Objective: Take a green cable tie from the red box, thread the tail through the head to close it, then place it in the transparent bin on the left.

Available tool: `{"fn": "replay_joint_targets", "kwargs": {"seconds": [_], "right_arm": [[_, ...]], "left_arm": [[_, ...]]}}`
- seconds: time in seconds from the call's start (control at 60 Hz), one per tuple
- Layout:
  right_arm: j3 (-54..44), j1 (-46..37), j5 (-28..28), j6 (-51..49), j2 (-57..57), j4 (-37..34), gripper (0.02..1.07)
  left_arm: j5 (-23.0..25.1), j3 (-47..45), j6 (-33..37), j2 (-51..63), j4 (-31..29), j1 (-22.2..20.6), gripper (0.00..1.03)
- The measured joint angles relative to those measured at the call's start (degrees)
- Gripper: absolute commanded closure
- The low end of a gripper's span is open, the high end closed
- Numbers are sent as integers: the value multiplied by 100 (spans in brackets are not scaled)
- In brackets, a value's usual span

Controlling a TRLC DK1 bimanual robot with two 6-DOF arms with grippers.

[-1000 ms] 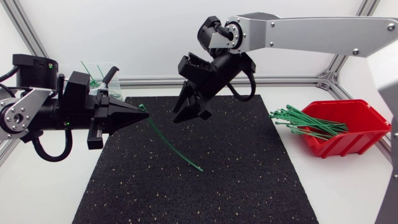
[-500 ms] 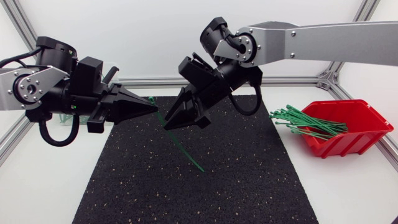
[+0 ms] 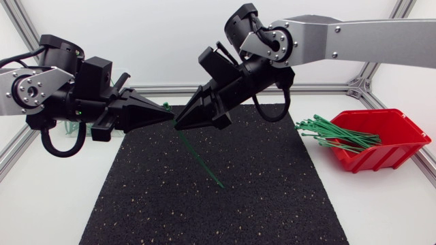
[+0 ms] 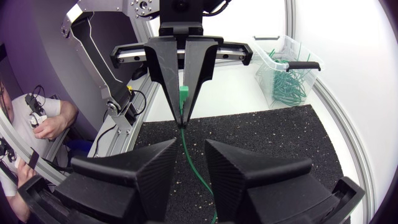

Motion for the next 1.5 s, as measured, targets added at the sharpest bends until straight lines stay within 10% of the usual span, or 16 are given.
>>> {"fn": "replay_joint_targets", "kwargs": {"seconds": [0.5, 0.833, 1.5], "right_arm": [[-428, 42, -444, 562, -214, 339, 101], [-551, 20, -704, 1574, -236, 1086, 101], [-1384, -157, -1158, 3086, -485, 2496, 101]], "left_arm": [[162, 0, -125, -4, 0, -42, 100], [444, 0, -197, -11, 4, -28, 58], [765, 55, -715, -11, 221, 85, 57]]}}
